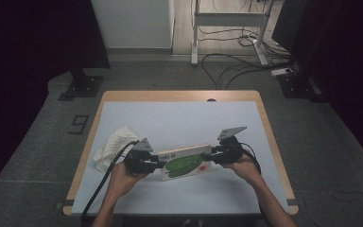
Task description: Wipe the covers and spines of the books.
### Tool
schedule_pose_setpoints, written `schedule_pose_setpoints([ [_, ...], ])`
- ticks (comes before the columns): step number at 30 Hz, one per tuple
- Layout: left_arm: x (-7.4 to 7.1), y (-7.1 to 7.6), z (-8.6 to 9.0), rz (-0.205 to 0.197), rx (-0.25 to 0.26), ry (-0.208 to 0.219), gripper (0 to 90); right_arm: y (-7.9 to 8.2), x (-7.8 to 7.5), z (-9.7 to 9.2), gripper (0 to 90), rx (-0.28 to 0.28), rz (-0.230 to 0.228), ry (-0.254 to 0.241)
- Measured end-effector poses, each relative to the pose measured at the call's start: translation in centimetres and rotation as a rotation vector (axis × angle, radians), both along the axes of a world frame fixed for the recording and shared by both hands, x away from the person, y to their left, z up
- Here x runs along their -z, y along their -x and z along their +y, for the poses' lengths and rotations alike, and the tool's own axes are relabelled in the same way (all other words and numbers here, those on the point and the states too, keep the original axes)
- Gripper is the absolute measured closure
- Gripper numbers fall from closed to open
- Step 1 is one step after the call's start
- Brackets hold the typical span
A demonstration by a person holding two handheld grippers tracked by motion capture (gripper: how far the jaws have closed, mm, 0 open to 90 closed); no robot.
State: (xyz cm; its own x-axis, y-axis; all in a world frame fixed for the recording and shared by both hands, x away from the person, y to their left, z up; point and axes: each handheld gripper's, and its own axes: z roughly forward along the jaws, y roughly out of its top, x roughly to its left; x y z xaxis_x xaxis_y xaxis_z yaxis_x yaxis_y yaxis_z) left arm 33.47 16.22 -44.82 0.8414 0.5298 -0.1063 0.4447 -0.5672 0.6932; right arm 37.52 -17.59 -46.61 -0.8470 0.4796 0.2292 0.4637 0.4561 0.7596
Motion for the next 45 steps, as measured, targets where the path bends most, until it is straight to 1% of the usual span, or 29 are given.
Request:
schedule_pose_setpoints([
  [4, -0.3, -0.4, 0.0, -0.018, -0.010, -0.021, 67.3, 0.0, -0.3, 0.3, 60.6, -0.005, -0.027, 0.016],
  [6, -0.4, -0.6, 0.0, -0.018, -0.011, -0.029, 67.2, 0.0, -0.4, 0.4, 60.6, -0.001, -0.035, 0.021],
  [13, -1.0, -1.2, 0.1, -0.041, -0.014, -0.026, 67.0, -0.5, -0.9, 0.5, 60.6, 0.016, -0.050, 0.013],
  [17, -1.5, -2.0, 0.1, -0.067, -0.017, -0.032, 66.6, -0.8, -1.2, 0.6, 60.7, 0.026, -0.071, 0.013],
  [21, -1.7, -2.9, 0.3, -0.080, -0.027, -0.030, 65.8, -1.3, -1.4, 0.9, 60.8, 0.043, -0.086, 0.012],
  [23, -1.7, -3.4, 0.4, -0.083, -0.038, -0.027, 65.2, -1.6, -1.5, 1.1, 60.8, 0.052, -0.096, 0.015],
  [27, -1.6, -4.4, 0.6, -0.094, -0.060, -0.040, 63.8, -2.3, -1.7, 1.6, 61.5, 0.064, -0.106, 0.021],
  [31, -1.6, -5.3, 0.6, -0.114, -0.078, -0.049, 62.6, -3.0, -1.8, 2.0, 61.5, 0.077, -0.118, 0.031],
  [36, -1.4, -6.2, 0.4, -0.129, -0.100, -0.056, 61.8, -3.9, -1.7, 2.2, 61.5, 0.092, -0.126, 0.033],
  [40, -1.1, -6.9, 0.3, -0.141, -0.121, -0.063, 61.0, -4.6, -1.6, 2.5, 61.5, 0.098, -0.142, 0.049],
  [42, -0.9, -7.1, 0.3, -0.146, -0.131, -0.068, 60.5, -4.8, -1.5, 2.6, 61.5, 0.102, -0.154, 0.054],
  [45, -0.6, -7.3, 0.2, -0.150, -0.138, -0.082, 60.3, -5.1, -1.2, 2.8, 61.4, 0.102, -0.159, 0.060],
])
